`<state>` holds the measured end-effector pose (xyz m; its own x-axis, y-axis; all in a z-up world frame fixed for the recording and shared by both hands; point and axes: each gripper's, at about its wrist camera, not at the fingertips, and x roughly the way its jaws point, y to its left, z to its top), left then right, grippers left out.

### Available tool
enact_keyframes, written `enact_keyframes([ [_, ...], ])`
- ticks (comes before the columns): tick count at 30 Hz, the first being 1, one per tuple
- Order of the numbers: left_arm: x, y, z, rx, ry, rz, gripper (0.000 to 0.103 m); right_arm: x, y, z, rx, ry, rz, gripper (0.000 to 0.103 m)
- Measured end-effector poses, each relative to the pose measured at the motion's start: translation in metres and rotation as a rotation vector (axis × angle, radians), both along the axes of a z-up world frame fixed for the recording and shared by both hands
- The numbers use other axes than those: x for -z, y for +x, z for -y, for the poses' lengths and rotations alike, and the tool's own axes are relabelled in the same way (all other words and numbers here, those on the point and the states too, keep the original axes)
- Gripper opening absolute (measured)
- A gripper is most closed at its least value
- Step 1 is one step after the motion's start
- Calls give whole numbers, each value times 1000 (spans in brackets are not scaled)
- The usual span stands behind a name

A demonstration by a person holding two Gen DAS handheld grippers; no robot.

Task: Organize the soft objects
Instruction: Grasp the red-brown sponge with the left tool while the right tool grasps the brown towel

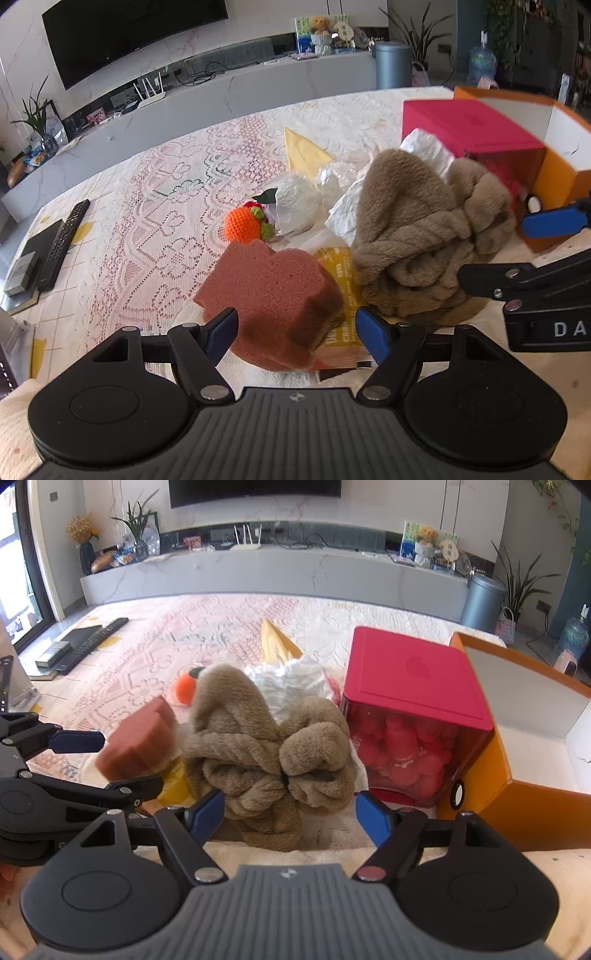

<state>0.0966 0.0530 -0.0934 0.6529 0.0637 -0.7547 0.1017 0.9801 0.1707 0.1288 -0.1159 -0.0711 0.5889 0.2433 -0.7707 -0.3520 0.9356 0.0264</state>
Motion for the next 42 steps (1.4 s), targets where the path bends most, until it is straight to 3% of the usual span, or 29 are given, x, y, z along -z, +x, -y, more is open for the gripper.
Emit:
enact_keyframes([
  [4, 3, 6, -3, -21, 0, -1, 83, 8, 10, -3, 4, -3, -22, 77],
  [7, 2, 6, -7, -35, -26, 11, 69, 12, 13, -6, 5, -4, -31, 78],
  [10, -4, 2, -10, -47, -54, 46, 60, 10, 11, -4, 18, 16, -36, 83],
  [15, -15, -8, -11, -70, -60, 100, 46, 6, 3, -2, 40, 71, -55, 83],
  [19, -24, -19, -13, -70, -114, 112, 45, 13, 2, -15, 8, 59, -58, 83],
  [27, -14, -21, -16, -96, -127, 110, 45, 37, 32, -23, 77, 107, -124, 86],
  [30, -13, -22, -17, -92, -132, 112, 45, 37, 32, -25, 65, 119, -130, 68],
  [31, -13, -22, -17, -92, -134, 113, 45, 35, 30, -24, 58, 125, -132, 56],
  [35, -13, -24, -18, -94, -136, 121, 45, 27, 21, -26, 46, 110, -108, 41],
  [42, -21, -33, -15, -95, -121, 166, 42, 8, 5, -23, 20, 147, -79, 35],
])
